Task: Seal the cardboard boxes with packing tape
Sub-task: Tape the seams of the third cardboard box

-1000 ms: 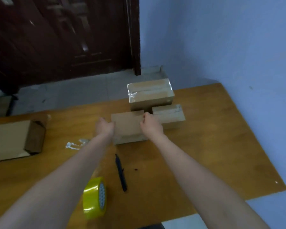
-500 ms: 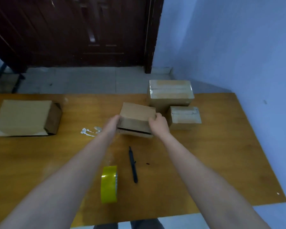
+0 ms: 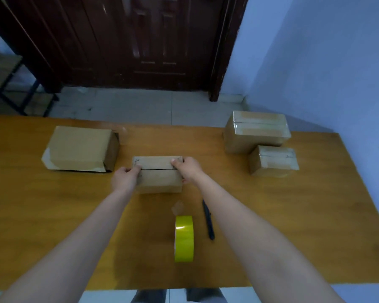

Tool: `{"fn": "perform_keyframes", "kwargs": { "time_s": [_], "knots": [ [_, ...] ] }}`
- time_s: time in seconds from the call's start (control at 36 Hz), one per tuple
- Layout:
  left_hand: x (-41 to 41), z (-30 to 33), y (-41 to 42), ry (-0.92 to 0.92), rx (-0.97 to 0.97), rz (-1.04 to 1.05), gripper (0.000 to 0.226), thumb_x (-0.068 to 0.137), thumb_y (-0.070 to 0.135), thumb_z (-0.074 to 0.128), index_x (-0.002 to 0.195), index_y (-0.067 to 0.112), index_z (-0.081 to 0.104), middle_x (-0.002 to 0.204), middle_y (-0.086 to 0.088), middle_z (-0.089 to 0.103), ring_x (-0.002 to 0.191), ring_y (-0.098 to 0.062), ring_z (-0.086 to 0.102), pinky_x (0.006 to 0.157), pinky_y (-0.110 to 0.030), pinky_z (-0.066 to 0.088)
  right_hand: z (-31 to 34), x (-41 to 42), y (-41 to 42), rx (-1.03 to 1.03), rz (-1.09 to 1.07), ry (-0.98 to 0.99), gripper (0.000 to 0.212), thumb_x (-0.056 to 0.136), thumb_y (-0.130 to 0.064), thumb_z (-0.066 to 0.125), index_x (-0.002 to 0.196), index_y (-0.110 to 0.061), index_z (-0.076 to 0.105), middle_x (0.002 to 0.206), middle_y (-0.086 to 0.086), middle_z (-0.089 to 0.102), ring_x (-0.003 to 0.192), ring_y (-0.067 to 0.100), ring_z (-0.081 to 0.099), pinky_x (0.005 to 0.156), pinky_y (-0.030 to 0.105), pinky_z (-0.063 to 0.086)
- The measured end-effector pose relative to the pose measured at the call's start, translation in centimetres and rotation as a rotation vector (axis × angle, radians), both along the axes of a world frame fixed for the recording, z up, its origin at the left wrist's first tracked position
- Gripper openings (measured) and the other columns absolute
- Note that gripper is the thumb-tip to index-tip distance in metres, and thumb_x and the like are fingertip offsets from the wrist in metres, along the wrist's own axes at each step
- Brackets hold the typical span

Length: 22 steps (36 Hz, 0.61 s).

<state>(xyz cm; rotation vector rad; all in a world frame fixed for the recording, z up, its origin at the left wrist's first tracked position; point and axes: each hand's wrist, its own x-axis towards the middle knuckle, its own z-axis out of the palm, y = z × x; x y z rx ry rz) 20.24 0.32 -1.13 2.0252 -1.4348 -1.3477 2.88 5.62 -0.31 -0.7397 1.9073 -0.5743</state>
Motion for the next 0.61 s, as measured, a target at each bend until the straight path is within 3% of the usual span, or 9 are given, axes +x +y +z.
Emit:
{"fn": "perform_keyframes", "kwargs": {
  "time_s": [0.08,0.19,0.31,0.36,0.44,0.5,0.56,0.61],
  "knots": [
    [0.6,-1.1,-0.1,-0.035,0.064,-0.041,0.050,0.094,0.047,0.051,0.120,0.003,0.055,0.113,-0.014,0.058,0.097,-0.033,0.053,0.081,-0.040,0.045,-2.0,0.8,-0.3,-0.008,-0.076,-0.061,0.053,0.093,-0.039,0.055,0.133,-0.006,0.048,0.130,0.013,0.056,0.113,0.033,0.056,0.093,0.049,0.050],
    [0.3,-1.5,-0.4,-0.067,0.020,-0.076,0.054,0.096,0.050,0.046,0.116,0.001,0.054,0.103,-0.012,0.053,0.088,-0.028,0.046,0.074,-0.036,0.037,-2.6,1.1,0.7,-0.129,-0.240,-0.123,0.054,0.095,-0.048,0.048,0.132,-0.008,0.050,0.130,0.011,0.055,0.115,0.030,0.054,0.098,0.049,0.046],
    [0.8,-1.8,-0.9,-0.044,-0.029,-0.066,0.063,0.092,0.060,0.044,0.122,0.005,0.052,0.121,-0.013,0.054,0.106,-0.032,0.052,0.087,-0.042,0.044,-3.8,0.7,3.0,-0.117,-0.442,-0.031,0.055,0.098,-0.049,0.038,0.126,-0.004,0.053,0.122,0.013,0.060,0.114,0.030,0.056,0.100,0.048,0.044],
    [1.1,-1.6,-1.1,-0.046,-0.073,-0.061,0.062,0.092,0.059,0.046,0.126,0.007,0.051,0.129,-0.012,0.050,0.115,-0.032,0.048,0.094,-0.044,0.043,-4.8,0.7,4.2,0.022,-0.376,0.030,0.052,0.099,-0.042,0.041,0.127,0.000,0.053,0.120,0.015,0.061,0.112,0.030,0.057,0.099,0.042,0.045],
    [1.2,-0.8,-0.8,-0.083,-0.242,-0.061,0.050,0.093,0.046,0.052,0.124,0.007,0.049,0.127,-0.010,0.046,0.120,-0.027,0.041,0.094,-0.040,0.038,-4.6,1.2,5.7,0.270,-0.153,0.043,0.039,0.098,-0.025,0.044,0.123,0.004,0.054,0.108,0.019,0.058,0.096,0.026,0.055,0.085,0.036,0.045],
    [1.4,0.2,-0.1,-0.076,-0.455,-0.090,0.036,0.094,0.035,0.055,0.115,0.006,0.051,0.115,-0.008,0.048,0.111,-0.024,0.042,0.087,-0.034,0.038,-4.4,1.9,6.1,0.374,-0.045,0.031,0.032,0.097,-0.017,0.044,0.122,0.000,0.056,0.115,0.022,0.058,0.089,0.024,0.053,0.085,0.034,0.045],
    [1.5,0.8,0.9,-0.009,-0.639,-0.180,0.017,0.094,0.021,0.056,0.102,0.007,0.052,0.098,-0.004,0.048,0.094,-0.020,0.044,0.078,-0.029,0.037,-4.6,2.5,6.2,0.447,-0.009,0.029,0.018,0.096,-0.016,0.045,0.103,-0.006,0.058,0.100,0.019,0.059,0.074,0.021,0.053,0.083,0.035,0.047],
    [1.7,0.5,2.3,0.092,-0.686,-0.363,0.005,0.094,0.011,0.054,0.089,0.010,0.053,0.085,-0.001,0.048,0.079,-0.018,0.045,0.068,-0.027,0.036,-4.9,2.9,6.0,0.513,0.046,0.034,0.018,0.098,-0.018,0.044,0.097,-0.005,0.055,0.090,0.014,0.057,0.074,0.024,0.054,0.087,0.039,0.050]
  ]
}}
